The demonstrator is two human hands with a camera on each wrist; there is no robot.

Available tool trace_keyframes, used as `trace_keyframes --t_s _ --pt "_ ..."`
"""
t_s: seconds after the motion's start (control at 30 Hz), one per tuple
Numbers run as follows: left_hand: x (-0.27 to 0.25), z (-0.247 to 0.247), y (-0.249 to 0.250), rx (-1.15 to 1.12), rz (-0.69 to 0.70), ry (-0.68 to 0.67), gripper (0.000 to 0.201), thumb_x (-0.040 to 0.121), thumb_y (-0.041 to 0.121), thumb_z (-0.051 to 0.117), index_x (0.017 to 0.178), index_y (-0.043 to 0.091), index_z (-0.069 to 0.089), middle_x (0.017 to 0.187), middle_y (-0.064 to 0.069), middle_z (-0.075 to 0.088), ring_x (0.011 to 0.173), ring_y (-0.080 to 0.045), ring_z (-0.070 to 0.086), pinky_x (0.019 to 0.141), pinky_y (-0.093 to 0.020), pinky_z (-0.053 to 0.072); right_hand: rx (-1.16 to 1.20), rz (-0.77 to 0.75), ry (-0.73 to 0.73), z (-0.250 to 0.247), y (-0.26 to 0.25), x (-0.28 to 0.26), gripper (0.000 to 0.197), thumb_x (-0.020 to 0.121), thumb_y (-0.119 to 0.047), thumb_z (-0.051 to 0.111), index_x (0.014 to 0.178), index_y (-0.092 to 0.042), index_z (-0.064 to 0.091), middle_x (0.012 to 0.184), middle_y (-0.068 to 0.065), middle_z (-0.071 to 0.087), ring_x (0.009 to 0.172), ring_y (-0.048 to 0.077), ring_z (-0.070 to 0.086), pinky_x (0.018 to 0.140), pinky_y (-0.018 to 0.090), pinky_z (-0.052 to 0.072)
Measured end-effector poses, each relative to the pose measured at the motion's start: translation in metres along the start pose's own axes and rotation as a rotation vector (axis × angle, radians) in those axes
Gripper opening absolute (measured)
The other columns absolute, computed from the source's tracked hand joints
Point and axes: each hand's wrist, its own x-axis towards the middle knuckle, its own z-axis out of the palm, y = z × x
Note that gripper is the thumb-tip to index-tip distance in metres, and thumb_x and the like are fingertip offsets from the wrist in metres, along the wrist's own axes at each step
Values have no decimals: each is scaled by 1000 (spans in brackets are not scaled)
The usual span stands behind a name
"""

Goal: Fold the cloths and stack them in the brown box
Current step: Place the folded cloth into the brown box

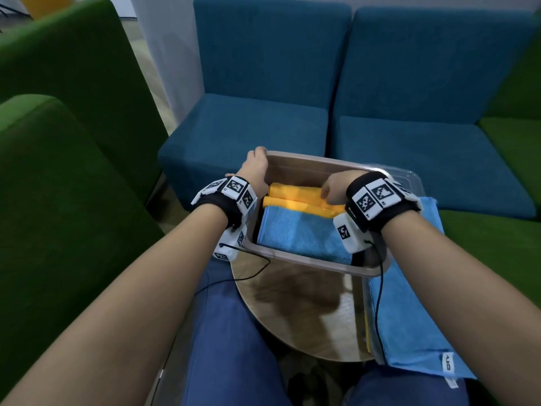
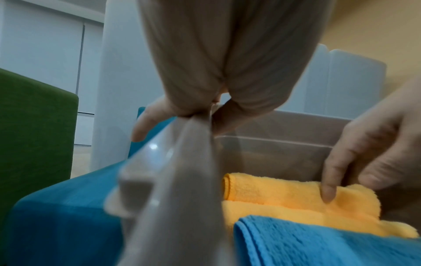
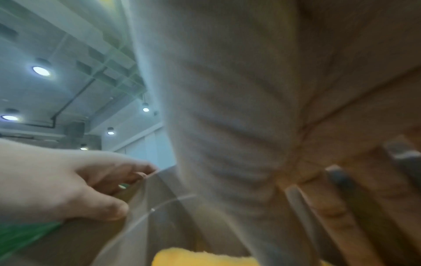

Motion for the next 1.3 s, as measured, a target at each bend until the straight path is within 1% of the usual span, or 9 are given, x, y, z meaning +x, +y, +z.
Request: trace_keyframes --t_s 0.13,0.37,0.5,0.6,0.8,1.03,1.17,1.23,1.3 --pt "1 -1 0 -13 20 15 59 81 -12 50 135 -2 29 134 -23 35 122 -38 44 100 -39 37 -85 -49 -93 9 -15 7 45 85 -26 60 130 -27 60 133 0 59 118 24 58 99 33 47" --pt "5 2 -3 -14 30 14 60 79 -13 50 134 -1 29 133 -23 35 123 -39 43 105 -50 36 -100 -67 6 9 -17 39 37 71 -37 64 106 -30 71 103 -5 71 90 18 67 85 33 56" --pt "8 4 -6 -14 40 33 59 80 -12 50 133 -1 30 132 -23 37 123 -38 43 105 -48 36 -35 -128 20 -3 -43 16 37 91 -31 54 123 -17 65 121 5 65 109 26 61 97 38 49" --pt "11 2 -7 -34 50 36 57 82 -11 48 136 -2 29 134 -24 39 123 -36 44 97 -33 37 -19 -167 16 0 -42 13 40 91 -31 54 129 -18 62 128 7 62 114 26 58 100 38 47" --pt "28 -7 -8 -33 -3 -2 71 89 -4 49 149 9 14 142 -21 39 126 -34 46 100 -37 40 61 -306 117 -27 -15 -31 39 97 -27 52 135 -25 56 138 0 55 126 21 49 95 26 36" --pt "43 -12 -19 -1 -3 25 59 92 4 50 146 14 29 137 -17 49 121 -32 52 91 -33 42 133 -367 -61 1 4 -60 56 81 -65 62 130 -35 60 117 -10 63 116 12 56 91 28 40" --pt "46 -11 -28 -10 12 54 52 93 11 54 142 14 37 135 -14 52 116 -29 55 85 -30 43 164 -368 -95 36 -3 -50 33 88 -38 68 115 -20 64 104 -7 64 105 17 61 85 32 48" --pt "43 -12 -31 32 4 9 51 92 12 56 140 15 38 131 -14 52 113 -29 55 80 -30 42 131 -338 -21 49 -7 -40 14 90 -13 58 103 -11 63 94 3 61 99 25 60 78 33 48" --pt "37 -13 -32 88 12 -34 51 91 10 56 139 14 41 132 -16 48 115 -31 53 85 -33 45 135 -314 1 56 -8 -35 14 91 -7 53 100 -10 63 89 4 56 92 25 58 71 29 43"
